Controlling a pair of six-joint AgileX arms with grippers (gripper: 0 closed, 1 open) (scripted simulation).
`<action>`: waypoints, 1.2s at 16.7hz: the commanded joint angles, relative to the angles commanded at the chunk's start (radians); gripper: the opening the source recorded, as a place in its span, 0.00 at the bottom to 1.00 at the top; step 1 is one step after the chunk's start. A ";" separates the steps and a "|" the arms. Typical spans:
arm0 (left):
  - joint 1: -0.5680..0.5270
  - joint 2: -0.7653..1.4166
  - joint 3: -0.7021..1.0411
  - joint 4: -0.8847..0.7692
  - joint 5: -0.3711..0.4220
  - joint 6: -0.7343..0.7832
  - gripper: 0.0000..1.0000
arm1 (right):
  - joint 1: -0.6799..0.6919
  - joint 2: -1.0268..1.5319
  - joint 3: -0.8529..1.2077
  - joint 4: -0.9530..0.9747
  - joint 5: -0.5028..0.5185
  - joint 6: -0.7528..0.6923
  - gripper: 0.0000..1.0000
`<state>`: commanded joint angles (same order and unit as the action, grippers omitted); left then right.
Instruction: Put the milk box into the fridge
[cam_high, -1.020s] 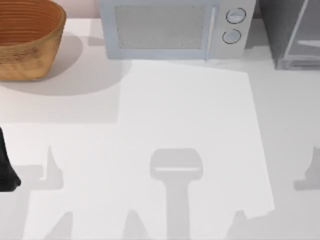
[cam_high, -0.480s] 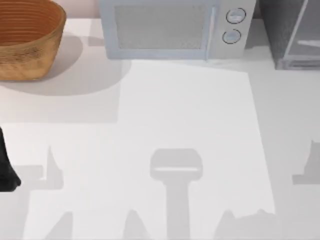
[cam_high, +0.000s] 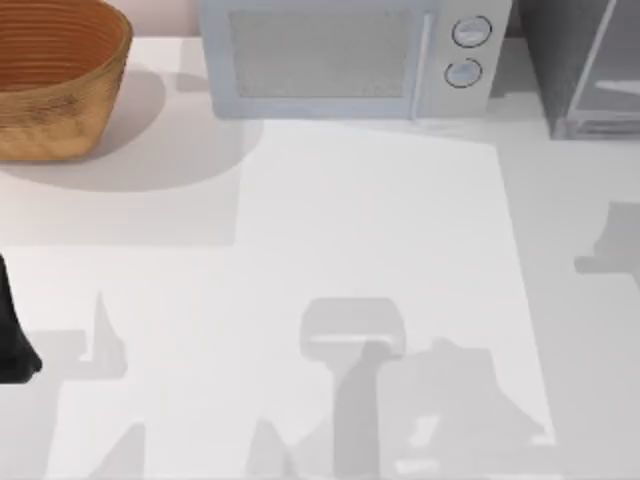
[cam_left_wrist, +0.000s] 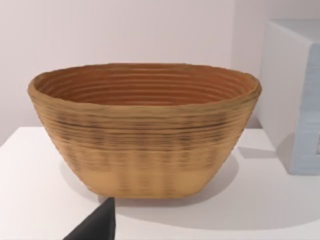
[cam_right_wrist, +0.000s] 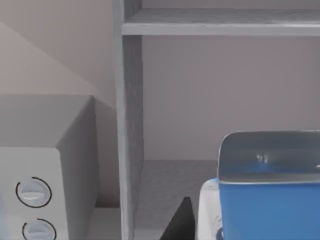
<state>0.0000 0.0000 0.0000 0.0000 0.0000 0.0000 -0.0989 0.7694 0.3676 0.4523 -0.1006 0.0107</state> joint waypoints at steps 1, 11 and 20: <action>0.000 0.000 0.000 0.000 0.000 0.000 1.00 | -0.015 0.109 0.047 0.058 -0.012 0.000 0.00; 0.000 0.000 0.000 0.000 0.000 0.000 1.00 | -0.146 1.136 0.482 0.593 -0.121 0.002 0.00; 0.000 0.000 0.000 0.000 0.000 0.000 1.00 | -0.180 1.404 0.609 0.748 -0.155 0.004 0.00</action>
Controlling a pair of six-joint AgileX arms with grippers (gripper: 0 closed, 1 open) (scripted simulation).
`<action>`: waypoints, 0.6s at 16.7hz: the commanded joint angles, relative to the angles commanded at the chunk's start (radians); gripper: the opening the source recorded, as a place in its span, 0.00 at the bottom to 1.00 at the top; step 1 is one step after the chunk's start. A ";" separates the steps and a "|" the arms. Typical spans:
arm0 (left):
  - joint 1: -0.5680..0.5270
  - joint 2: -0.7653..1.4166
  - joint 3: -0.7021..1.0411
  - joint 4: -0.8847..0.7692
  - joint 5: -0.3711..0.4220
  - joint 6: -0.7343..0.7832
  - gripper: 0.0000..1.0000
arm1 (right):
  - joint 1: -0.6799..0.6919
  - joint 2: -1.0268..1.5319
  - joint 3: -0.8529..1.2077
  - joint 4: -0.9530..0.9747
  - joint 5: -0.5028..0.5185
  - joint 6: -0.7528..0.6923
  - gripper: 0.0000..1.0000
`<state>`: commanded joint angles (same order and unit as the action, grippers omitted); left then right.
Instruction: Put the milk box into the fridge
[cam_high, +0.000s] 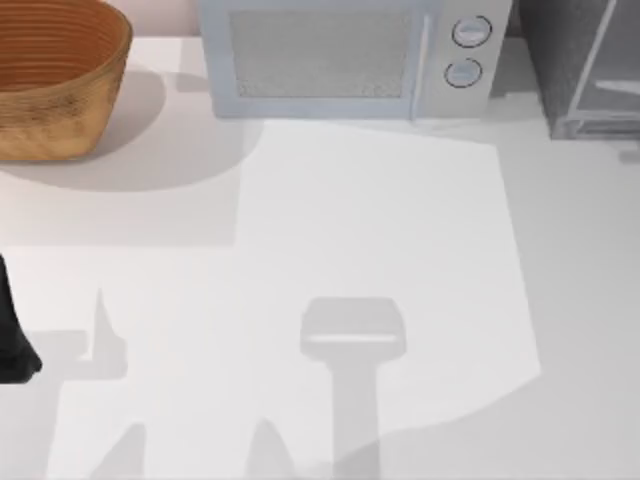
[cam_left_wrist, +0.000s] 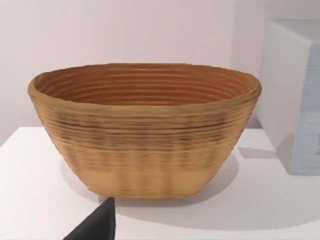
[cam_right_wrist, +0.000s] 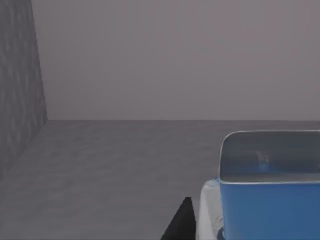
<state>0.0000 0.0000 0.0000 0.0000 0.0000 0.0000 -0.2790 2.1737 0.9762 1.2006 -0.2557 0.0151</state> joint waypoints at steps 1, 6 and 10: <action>0.000 0.000 0.000 0.000 0.000 0.000 1.00 | 0.000 0.000 0.000 0.000 0.000 0.000 0.00; 0.000 0.000 0.000 0.000 0.000 0.000 1.00 | 0.016 0.054 0.067 -0.066 0.010 -0.001 0.00; 0.000 0.000 0.000 0.000 0.000 0.000 1.00 | 0.035 0.131 0.301 -0.169 0.024 -0.004 0.00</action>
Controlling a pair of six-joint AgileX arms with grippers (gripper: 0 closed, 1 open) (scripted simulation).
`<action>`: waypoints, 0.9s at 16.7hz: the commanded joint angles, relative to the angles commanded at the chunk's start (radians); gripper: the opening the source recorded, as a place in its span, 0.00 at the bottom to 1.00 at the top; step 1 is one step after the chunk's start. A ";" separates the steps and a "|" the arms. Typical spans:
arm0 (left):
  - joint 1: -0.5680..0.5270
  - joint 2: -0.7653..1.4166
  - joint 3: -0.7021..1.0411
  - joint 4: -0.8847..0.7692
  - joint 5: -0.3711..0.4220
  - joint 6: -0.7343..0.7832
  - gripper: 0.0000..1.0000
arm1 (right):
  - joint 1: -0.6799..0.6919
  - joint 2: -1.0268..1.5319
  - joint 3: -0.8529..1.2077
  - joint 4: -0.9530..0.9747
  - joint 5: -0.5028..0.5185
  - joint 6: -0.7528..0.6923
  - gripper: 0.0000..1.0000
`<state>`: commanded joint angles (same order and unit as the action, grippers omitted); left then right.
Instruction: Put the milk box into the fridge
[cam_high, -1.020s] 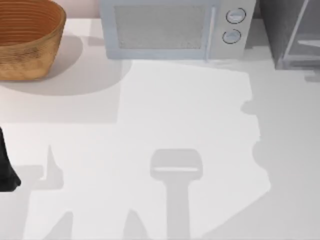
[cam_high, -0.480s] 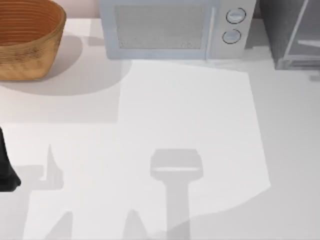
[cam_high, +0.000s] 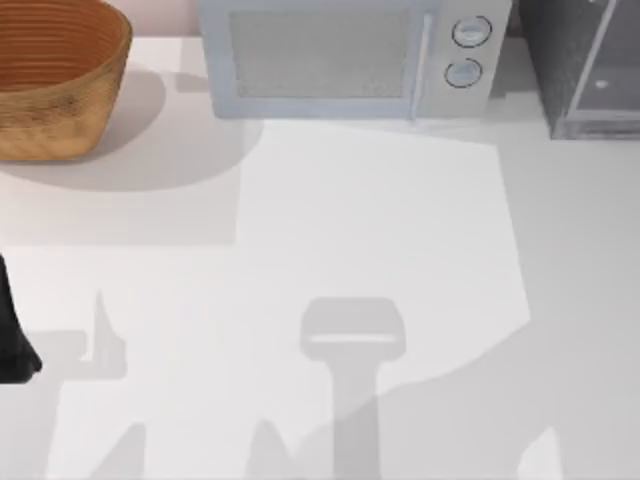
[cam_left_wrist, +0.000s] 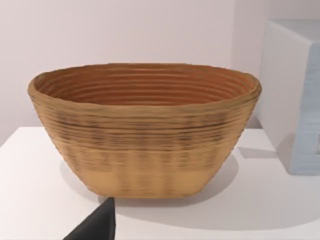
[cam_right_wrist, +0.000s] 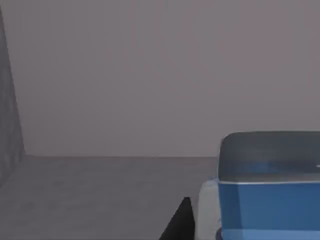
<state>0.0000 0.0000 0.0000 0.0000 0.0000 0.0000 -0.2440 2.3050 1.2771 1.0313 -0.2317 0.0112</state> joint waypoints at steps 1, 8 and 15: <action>0.000 0.000 0.000 0.000 0.000 0.000 1.00 | 0.004 0.015 0.073 -0.029 0.004 0.000 0.00; 0.000 0.000 0.000 0.000 0.000 0.000 1.00 | 0.027 0.131 0.329 -0.206 0.036 0.003 0.00; 0.000 0.000 0.000 0.000 0.000 0.000 1.00 | 0.027 0.131 0.329 -0.206 0.036 0.003 0.30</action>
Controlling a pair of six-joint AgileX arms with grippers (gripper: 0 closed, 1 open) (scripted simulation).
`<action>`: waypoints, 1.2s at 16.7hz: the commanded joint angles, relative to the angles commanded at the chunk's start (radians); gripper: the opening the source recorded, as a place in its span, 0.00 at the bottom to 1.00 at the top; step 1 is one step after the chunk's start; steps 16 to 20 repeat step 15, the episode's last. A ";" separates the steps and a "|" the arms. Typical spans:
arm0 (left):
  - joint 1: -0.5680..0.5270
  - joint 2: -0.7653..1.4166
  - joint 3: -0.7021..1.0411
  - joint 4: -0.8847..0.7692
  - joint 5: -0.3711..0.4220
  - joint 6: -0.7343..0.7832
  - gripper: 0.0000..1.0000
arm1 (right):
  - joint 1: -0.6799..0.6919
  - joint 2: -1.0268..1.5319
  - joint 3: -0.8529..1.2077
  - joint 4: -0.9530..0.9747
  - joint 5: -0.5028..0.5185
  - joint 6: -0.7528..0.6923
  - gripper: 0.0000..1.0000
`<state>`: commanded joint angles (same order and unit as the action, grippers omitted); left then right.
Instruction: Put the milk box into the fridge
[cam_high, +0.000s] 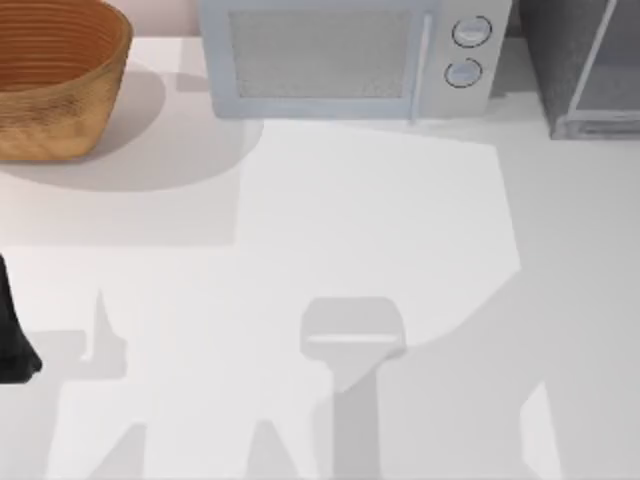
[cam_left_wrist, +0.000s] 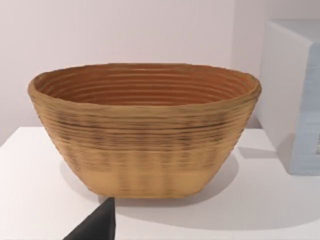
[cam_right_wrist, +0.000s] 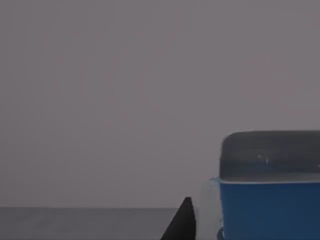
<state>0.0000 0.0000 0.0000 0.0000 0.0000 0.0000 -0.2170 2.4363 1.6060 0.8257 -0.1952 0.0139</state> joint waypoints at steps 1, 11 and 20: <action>0.000 0.000 0.000 0.000 0.000 0.000 1.00 | 0.000 0.000 0.000 0.000 0.000 0.000 0.38; 0.000 0.000 0.000 0.000 0.000 0.000 1.00 | 0.000 0.000 0.000 0.000 0.000 0.000 1.00; 0.000 0.000 0.000 0.000 0.000 0.000 1.00 | 0.000 0.000 0.000 0.000 0.000 0.000 1.00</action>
